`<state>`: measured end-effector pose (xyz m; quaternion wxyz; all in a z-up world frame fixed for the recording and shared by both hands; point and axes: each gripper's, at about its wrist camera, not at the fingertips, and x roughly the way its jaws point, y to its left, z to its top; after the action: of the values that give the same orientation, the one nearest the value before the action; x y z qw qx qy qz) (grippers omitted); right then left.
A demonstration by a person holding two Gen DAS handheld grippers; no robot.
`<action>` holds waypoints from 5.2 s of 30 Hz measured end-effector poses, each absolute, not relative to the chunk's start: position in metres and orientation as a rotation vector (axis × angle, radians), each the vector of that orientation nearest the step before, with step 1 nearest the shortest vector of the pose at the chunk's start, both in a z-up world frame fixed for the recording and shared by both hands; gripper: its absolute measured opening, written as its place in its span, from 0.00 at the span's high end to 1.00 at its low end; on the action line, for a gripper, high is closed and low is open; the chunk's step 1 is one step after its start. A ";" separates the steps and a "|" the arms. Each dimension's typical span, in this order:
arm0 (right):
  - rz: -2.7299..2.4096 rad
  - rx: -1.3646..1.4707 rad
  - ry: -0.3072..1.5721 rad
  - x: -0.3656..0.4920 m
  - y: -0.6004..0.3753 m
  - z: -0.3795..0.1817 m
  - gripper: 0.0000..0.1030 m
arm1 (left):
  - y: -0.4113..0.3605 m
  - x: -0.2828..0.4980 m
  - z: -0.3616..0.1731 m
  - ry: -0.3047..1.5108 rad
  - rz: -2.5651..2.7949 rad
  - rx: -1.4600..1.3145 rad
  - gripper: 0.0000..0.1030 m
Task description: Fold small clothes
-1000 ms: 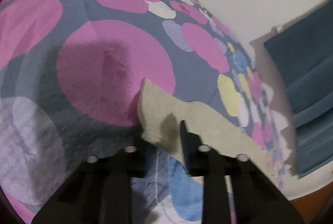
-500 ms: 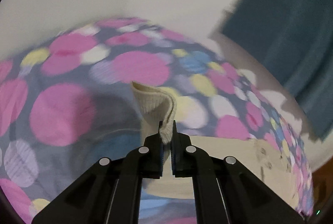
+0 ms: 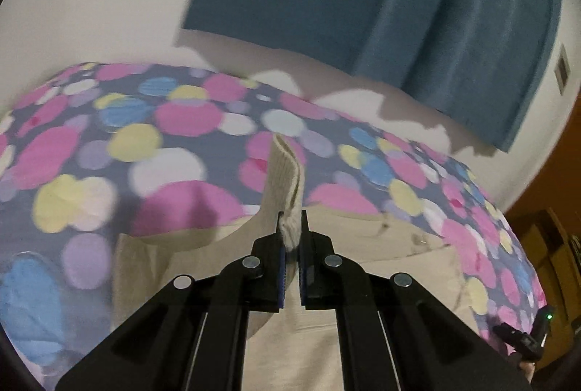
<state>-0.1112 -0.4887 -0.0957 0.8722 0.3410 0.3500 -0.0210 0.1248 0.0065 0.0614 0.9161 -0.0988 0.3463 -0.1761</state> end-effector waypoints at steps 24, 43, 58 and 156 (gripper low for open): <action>-0.032 0.745 0.713 -0.113 -0.492 -0.096 0.02 | -0.254 0.116 -0.037 0.918 -0.589 0.013 0.95; -0.030 0.749 0.710 -0.113 -0.493 -0.097 0.02 | -0.280 0.099 -0.066 0.985 -0.632 0.039 0.55; -0.030 0.749 0.710 -0.113 -0.493 -0.096 0.02 | -0.058 0.104 -0.049 0.928 -0.360 -0.089 0.53; 0.333 0.735 0.961 -0.203 -0.388 -0.074 0.02 | 0.097 -0.120 -0.082 1.174 -0.548 -0.312 0.70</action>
<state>-0.2031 -0.3882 -0.0739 0.8096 0.3437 0.4497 0.1556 -0.1199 0.0968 -0.0816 0.7861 -0.1447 0.5444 -0.2543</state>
